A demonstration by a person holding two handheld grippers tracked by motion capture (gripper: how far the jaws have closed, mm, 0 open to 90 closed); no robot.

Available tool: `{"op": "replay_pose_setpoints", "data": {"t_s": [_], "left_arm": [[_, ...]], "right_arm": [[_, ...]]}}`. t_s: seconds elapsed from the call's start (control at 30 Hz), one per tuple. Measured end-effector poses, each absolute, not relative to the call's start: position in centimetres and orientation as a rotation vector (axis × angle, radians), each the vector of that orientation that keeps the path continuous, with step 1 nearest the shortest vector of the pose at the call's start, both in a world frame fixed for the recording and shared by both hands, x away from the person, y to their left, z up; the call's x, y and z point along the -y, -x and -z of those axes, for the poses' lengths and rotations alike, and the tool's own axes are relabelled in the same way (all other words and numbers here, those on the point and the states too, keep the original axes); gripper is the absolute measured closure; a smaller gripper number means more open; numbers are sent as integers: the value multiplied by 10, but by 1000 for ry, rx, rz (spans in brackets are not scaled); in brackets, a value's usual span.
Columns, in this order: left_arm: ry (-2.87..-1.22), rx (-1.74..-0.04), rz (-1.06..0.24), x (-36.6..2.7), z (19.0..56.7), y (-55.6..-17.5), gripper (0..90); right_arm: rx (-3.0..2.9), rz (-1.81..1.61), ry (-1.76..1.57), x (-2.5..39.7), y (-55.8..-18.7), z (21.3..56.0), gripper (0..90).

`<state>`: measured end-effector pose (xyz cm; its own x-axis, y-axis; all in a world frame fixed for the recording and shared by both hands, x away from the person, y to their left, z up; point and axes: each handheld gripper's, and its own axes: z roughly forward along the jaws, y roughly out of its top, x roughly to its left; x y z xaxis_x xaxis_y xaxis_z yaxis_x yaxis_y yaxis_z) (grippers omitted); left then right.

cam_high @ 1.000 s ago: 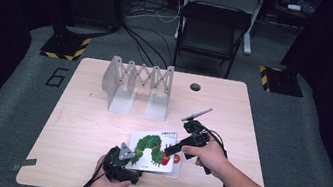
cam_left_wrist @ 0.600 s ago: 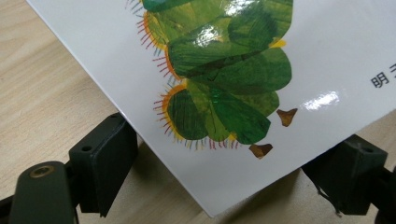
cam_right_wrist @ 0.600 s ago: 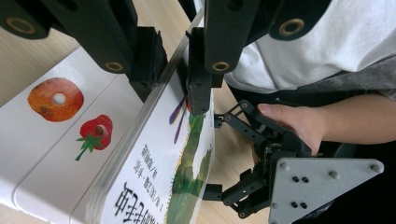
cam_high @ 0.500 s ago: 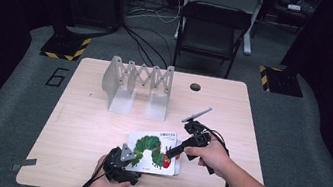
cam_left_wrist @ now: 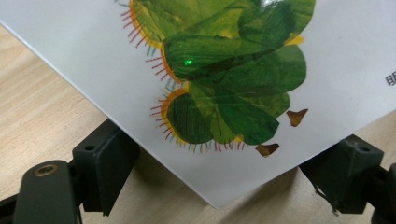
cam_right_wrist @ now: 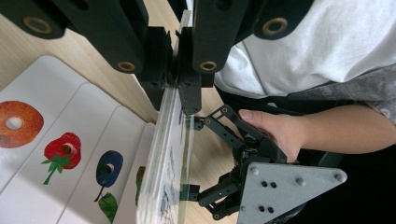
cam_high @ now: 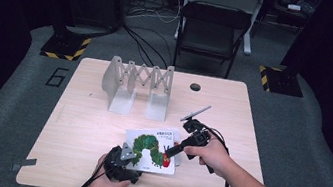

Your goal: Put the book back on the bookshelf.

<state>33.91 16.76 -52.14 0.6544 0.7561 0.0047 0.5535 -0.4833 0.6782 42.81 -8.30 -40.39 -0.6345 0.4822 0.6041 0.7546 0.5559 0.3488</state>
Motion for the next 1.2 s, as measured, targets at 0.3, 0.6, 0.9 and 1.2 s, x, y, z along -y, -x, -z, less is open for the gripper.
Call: {"op": "replay_pose_setpoints", "data": {"t_s": [0.3,0.6,0.9,1.2], "left_arm": [[-2218,-1002,-404,-169,521,-340,191],[-2228,-1021,-316,-176,516,-340,231],[-2220,-1024,-275,-184,513,-339,250],[-2204,-1007,-211,-192,507,-337,301]], "right_arm": [[2407,852,963,84,-430,403,866],[2421,857,951,87,-429,406,865],[2431,862,939,87,-428,406,865],[2449,866,928,88,-426,407,864]]}}
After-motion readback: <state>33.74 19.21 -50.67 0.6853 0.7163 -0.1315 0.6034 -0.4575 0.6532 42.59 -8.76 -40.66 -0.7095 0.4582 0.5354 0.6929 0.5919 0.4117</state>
